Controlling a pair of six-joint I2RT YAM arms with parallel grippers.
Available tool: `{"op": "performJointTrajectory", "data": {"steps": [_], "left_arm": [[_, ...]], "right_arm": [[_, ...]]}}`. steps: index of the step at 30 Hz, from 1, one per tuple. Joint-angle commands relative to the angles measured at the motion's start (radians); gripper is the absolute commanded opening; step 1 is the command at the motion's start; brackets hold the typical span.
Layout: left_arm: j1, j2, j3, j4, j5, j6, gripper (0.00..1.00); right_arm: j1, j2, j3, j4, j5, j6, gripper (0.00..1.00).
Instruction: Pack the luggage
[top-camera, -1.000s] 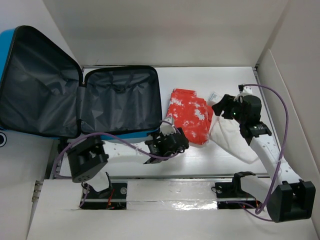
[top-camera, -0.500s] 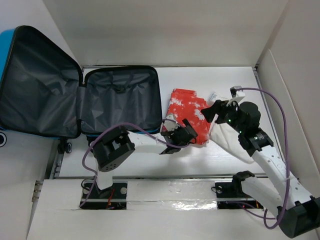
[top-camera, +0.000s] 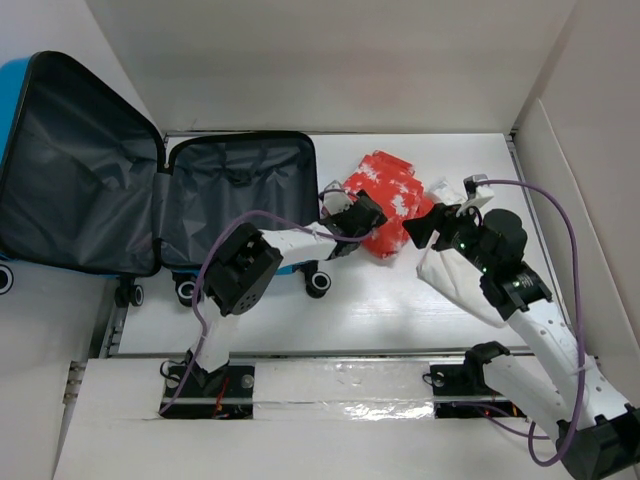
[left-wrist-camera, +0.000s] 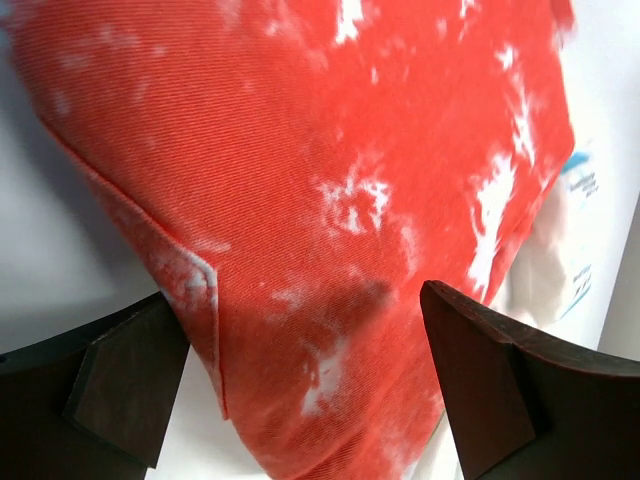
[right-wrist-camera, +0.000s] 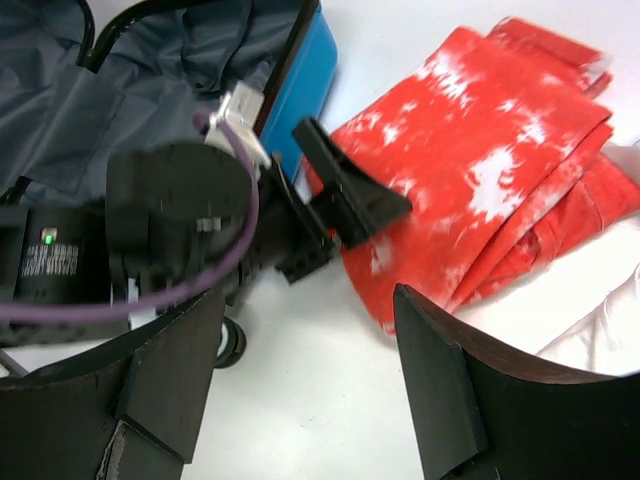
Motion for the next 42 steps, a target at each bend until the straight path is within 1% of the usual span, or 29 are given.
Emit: {"op": "performJointTrajectory", "data": {"steps": [1, 5, 8, 11, 12, 14, 17, 20, 21, 23, 27, 30, 31, 34, 35, 36, 37, 39, 40, 41, 42], "left_arm": [[0.082, 0.007, 0.060, -0.021, -0.016, 0.123, 0.93], [0.103, 0.007, 0.040, -0.009, 0.010, 0.130, 0.93], [0.062, -0.001, 0.016, -0.036, 0.000, 0.113, 0.89], [0.016, -0.011, -0.022, -0.056, -0.023, 0.055, 0.85], [0.016, -0.004, -0.023, -0.068, -0.039, 0.037, 0.84], [0.007, 0.007, -0.012, -0.184, -0.042, -0.041, 0.82], [-0.003, 0.006, -0.029, -0.249, -0.026, -0.103, 0.81], [0.008, -0.007, -0.052, -0.237, -0.048, -0.147, 0.83], [0.039, -0.004, -0.047, -0.231, -0.054, -0.154, 0.84], [0.063, 0.015, -0.023, -0.225, -0.054, -0.160, 0.84], [0.099, 0.099, 0.107, -0.252, -0.011, -0.147, 0.83], [0.099, 0.124, 0.145, -0.248, -0.019, -0.123, 0.78], [0.099, 0.128, 0.148, -0.246, -0.016, -0.121, 0.75], [0.108, 0.137, 0.137, -0.198, -0.008, -0.105, 0.63], [0.108, 0.139, 0.129, -0.175, -0.004, -0.094, 0.45], [0.108, 0.139, 0.119, -0.150, -0.003, -0.069, 0.35], [0.108, 0.139, 0.122, -0.125, -0.010, -0.033, 0.24], [0.108, 0.145, 0.129, -0.079, 0.004, 0.024, 0.13], [0.108, 0.151, 0.137, -0.072, 0.006, 0.046, 0.10], [0.108, 0.154, 0.146, -0.043, 0.010, 0.079, 0.01], [0.108, 0.163, 0.163, -0.030, 0.015, 0.104, 0.00]], "right_arm": [[0.007, 0.000, -0.007, 0.023, -0.007, 0.001, 0.74], [0.007, 0.014, -0.012, 0.042, -0.013, 0.005, 0.74], [0.007, 0.018, -0.007, 0.039, -0.011, -0.001, 0.74], [0.007, 0.015, -0.006, 0.036, -0.010, -0.002, 0.74], [0.007, 0.009, -0.005, 0.034, -0.011, -0.004, 0.74], [0.007, 0.001, -0.009, 0.037, -0.014, -0.002, 0.74], [0.007, -0.012, -0.004, 0.031, -0.031, -0.001, 0.74], [0.007, -0.016, -0.016, 0.065, -0.051, 0.012, 0.74], [0.007, -0.014, -0.019, 0.066, -0.060, 0.013, 0.74], [0.007, -0.013, -0.016, 0.054, -0.068, 0.010, 0.74], [0.007, -0.025, -0.010, 0.045, -0.068, 0.004, 0.74], [0.007, -0.025, -0.013, 0.062, -0.079, 0.013, 0.74], [0.007, -0.023, -0.013, 0.065, -0.082, 0.015, 0.74], [0.007, -0.022, 0.004, 0.065, -0.099, 0.016, 0.74], [0.007, -0.023, 0.008, 0.065, -0.102, 0.018, 0.74], [0.007, -0.031, 0.019, 0.063, -0.103, 0.021, 0.74], [0.007, -0.037, 0.025, 0.062, -0.108, 0.022, 0.74], [0.007, -0.054, 0.039, 0.045, -0.111, 0.022, 0.74], [0.007, -0.074, 0.048, 0.040, -0.111, 0.022, 0.74], [0.007, -0.088, 0.051, 0.036, -0.111, 0.025, 0.74], [0.007, -0.100, 0.053, 0.034, -0.111, 0.028, 0.74]]}}
